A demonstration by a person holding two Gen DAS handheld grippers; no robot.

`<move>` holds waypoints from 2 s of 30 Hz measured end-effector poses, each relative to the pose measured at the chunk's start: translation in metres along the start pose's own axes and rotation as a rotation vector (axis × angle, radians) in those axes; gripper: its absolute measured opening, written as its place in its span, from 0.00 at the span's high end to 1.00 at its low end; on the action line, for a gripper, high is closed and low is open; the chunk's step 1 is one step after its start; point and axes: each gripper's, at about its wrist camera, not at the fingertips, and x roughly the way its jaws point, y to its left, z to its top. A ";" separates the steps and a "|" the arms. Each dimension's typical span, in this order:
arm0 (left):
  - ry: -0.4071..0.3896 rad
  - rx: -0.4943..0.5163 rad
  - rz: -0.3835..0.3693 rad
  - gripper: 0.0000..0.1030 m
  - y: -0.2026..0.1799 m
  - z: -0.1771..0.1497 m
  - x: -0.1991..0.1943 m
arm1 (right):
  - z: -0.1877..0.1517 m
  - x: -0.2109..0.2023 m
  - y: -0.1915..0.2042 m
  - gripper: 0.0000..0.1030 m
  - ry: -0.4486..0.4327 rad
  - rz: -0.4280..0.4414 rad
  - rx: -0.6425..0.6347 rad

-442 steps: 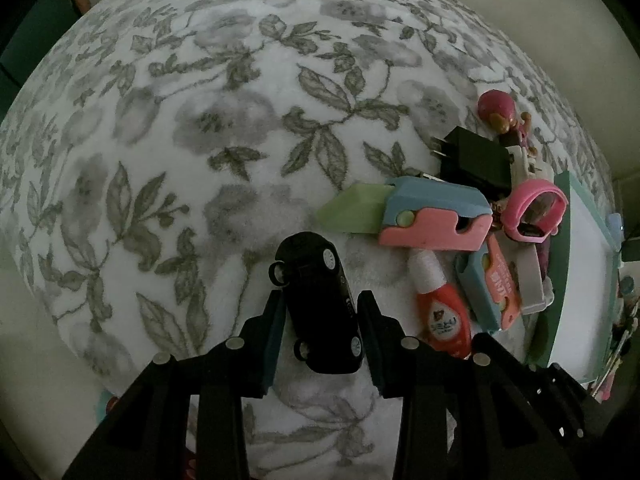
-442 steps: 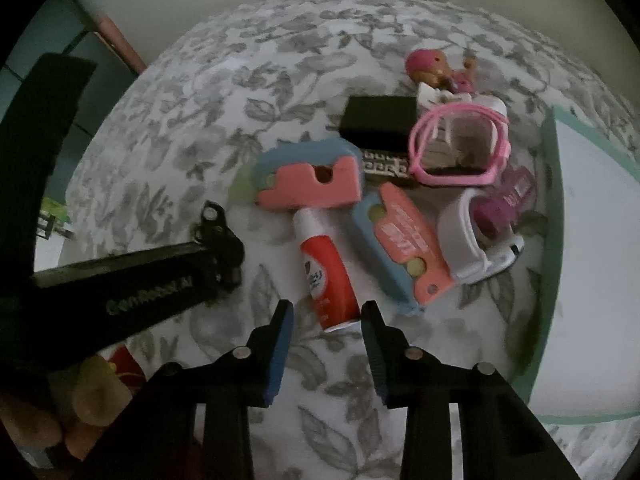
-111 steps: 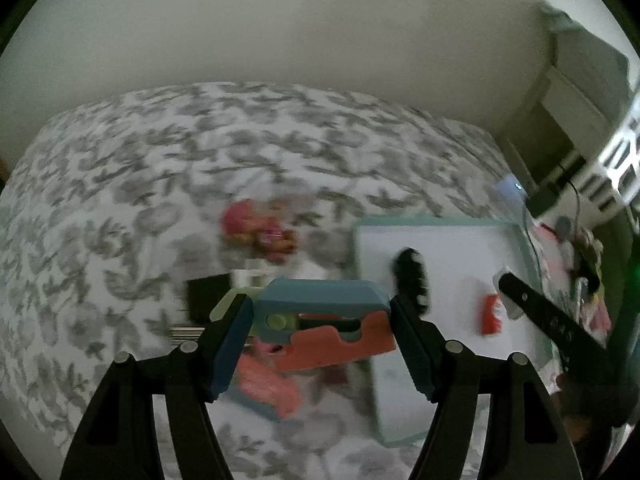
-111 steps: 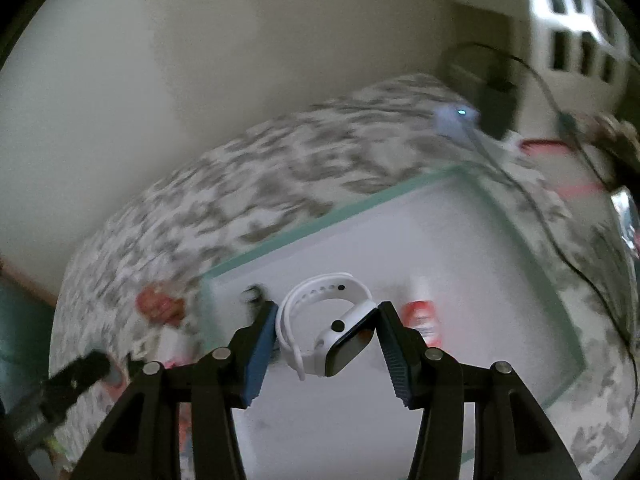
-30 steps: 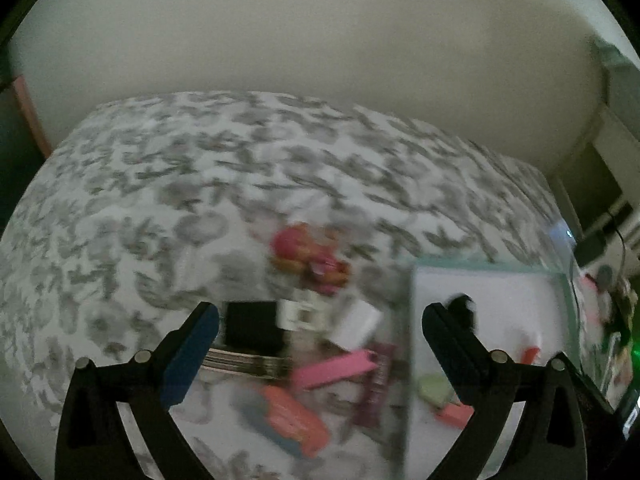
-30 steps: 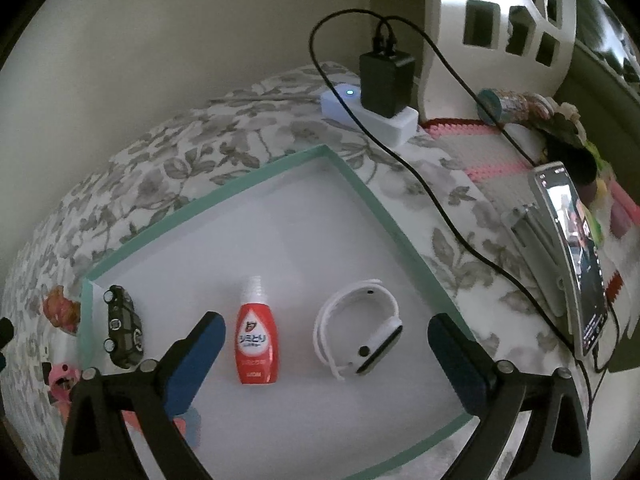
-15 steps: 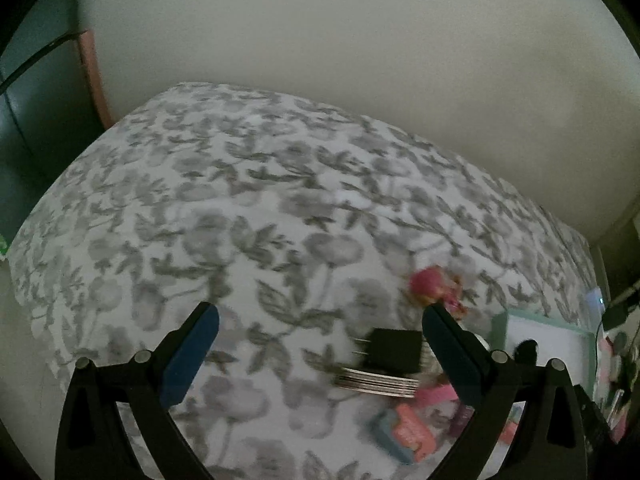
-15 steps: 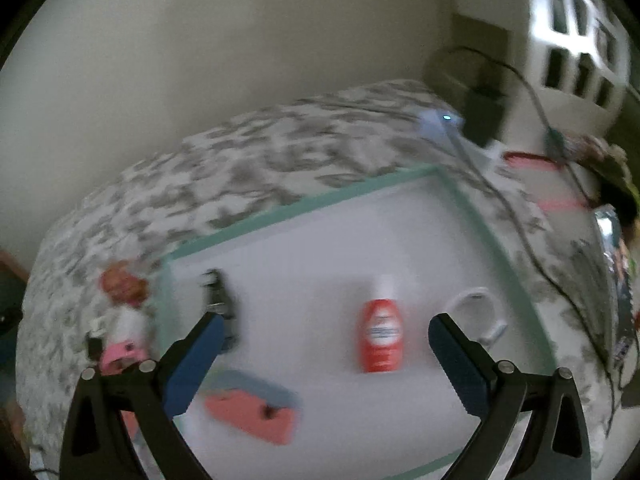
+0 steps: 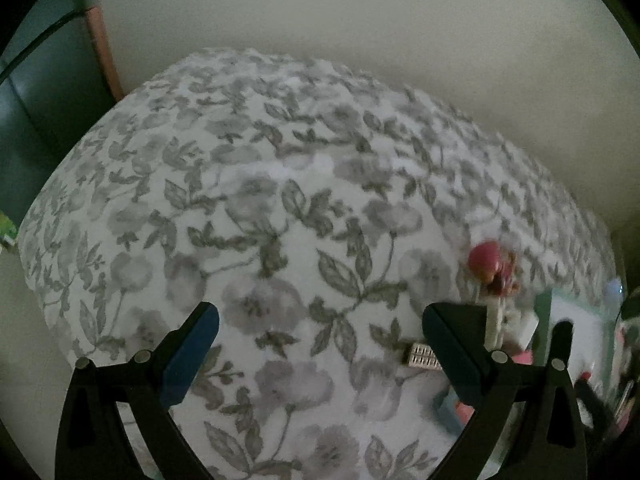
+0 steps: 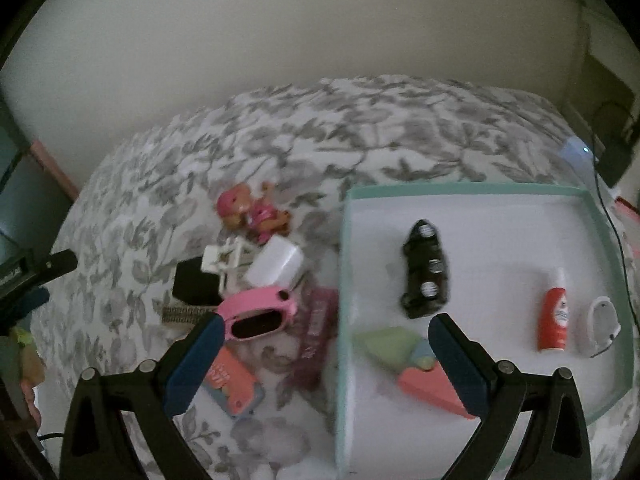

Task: Organize rigid objects
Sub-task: 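Move both tools back toward the pile of items beside the tray, then grasp the orange-and-teal carrot-knife case with the left tool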

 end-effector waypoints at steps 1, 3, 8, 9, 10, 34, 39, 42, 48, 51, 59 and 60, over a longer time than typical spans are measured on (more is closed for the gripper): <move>0.019 0.019 0.000 0.02 -0.004 -0.002 0.004 | -0.002 0.004 0.006 0.00 0.011 -0.005 -0.020; 0.056 0.053 -0.006 0.02 -0.012 -0.006 0.013 | -0.005 0.010 0.011 0.00 0.031 -0.008 -0.040; 0.112 0.109 -0.050 0.02 -0.032 -0.017 0.024 | -0.012 0.017 0.013 0.00 0.067 -0.020 -0.075; 0.124 0.118 -0.068 0.02 -0.036 -0.019 0.026 | -0.012 0.016 0.012 0.00 0.067 -0.020 -0.074; 0.142 0.126 -0.089 0.02 -0.039 -0.022 0.029 | -0.012 0.016 0.010 0.00 0.067 -0.020 -0.071; 0.259 0.657 -0.165 0.02 -0.143 -0.086 0.044 | -0.002 -0.002 -0.066 0.00 0.040 -0.149 0.136; 0.259 0.730 -0.132 0.03 -0.161 -0.097 0.049 | -0.002 0.001 -0.065 0.00 0.046 -0.145 0.144; 0.260 0.768 -0.136 0.09 -0.173 -0.107 0.051 | -0.003 0.002 -0.066 0.00 0.050 -0.145 0.145; 0.271 0.824 -0.125 0.25 -0.189 -0.122 0.058 | -0.003 0.003 -0.067 0.00 0.057 -0.142 0.147; 0.278 0.800 -0.149 0.29 -0.187 -0.121 0.058 | -0.003 0.004 -0.067 0.00 0.060 -0.142 0.151; 0.288 0.643 -0.132 0.30 -0.165 -0.098 0.063 | 0.000 0.005 -0.056 0.00 0.053 -0.090 0.129; 0.291 0.613 -0.131 0.30 -0.160 -0.095 0.064 | 0.000 0.005 -0.054 0.00 0.050 -0.079 0.124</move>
